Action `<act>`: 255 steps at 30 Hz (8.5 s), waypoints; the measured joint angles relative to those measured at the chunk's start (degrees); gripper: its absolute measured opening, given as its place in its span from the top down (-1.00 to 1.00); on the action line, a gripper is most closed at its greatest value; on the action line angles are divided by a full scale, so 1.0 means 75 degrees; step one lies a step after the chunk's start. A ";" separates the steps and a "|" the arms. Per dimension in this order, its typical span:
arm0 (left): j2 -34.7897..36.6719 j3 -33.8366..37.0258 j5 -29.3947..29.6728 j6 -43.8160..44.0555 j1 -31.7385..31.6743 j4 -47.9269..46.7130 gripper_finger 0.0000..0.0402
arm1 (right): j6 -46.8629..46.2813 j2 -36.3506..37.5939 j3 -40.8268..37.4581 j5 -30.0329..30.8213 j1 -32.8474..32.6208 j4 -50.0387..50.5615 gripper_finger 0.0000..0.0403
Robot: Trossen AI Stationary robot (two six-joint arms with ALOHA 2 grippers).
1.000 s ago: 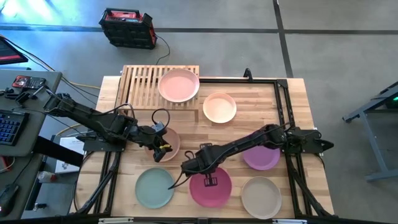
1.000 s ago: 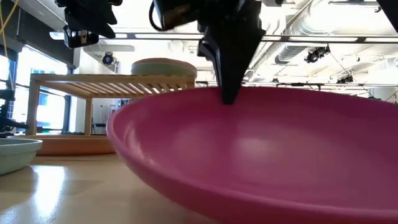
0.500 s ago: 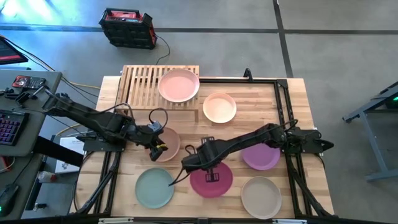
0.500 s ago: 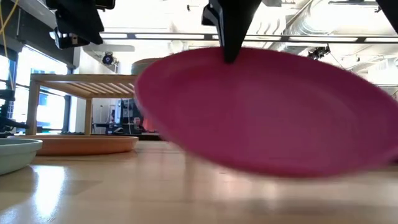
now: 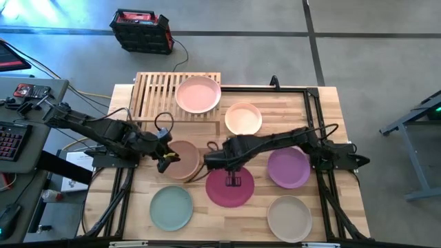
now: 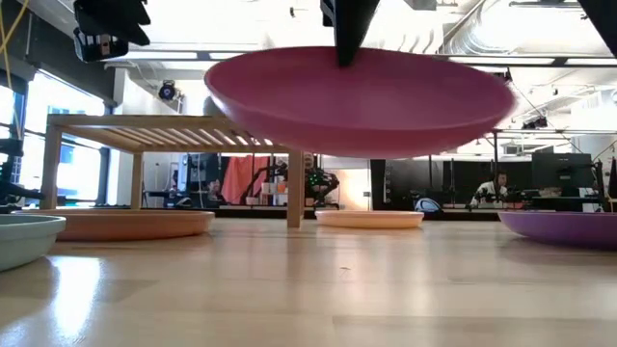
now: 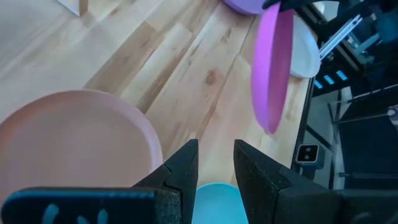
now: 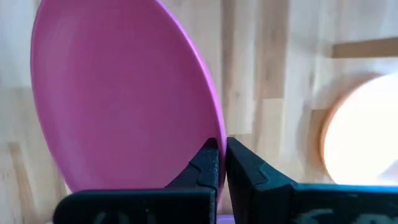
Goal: Place and stack plates onto a shelf
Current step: Stack the pink plate on top of the brown plate on the shelf, then stack the brown plate on top of the pink plate on the shelf
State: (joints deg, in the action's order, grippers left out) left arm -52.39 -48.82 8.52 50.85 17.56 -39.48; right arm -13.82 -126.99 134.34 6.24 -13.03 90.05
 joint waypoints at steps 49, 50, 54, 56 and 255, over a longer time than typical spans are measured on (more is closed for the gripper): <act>0.0225 0.0000 0.0405 0.0882 -0.2141 -0.0190 0.55 | 0.4239 0.1611 0.0087 -0.4376 0.6451 -0.2068 1.00; 0.0225 0.0000 0.0405 0.0893 -0.2173 -0.0190 0.55 | 0.4170 0.1620 0.0087 -0.4502 0.6524 -0.2256 1.00; 0.0225 0.0000 0.0406 0.0941 -0.2319 -0.0190 0.55 | 0.3492 0.1623 0.0087 -0.4677 0.6822 -0.3147 1.00; 0.0225 0.0000 0.0405 0.0944 -0.2390 -0.0190 0.55 | 0.3131 0.1623 0.0087 -0.4738 0.6952 -0.3603 1.00; 0.0357 -0.0003 -0.0298 -0.3815 -0.2861 -0.0104 0.55 | -0.5423 0.1841 -0.3035 -0.0601 0.0846 -0.0216 0.46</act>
State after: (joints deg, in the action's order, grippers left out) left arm -49.71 -48.84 6.28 22.24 -3.90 -40.26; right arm -54.49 -113.19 111.58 1.73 -6.69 88.43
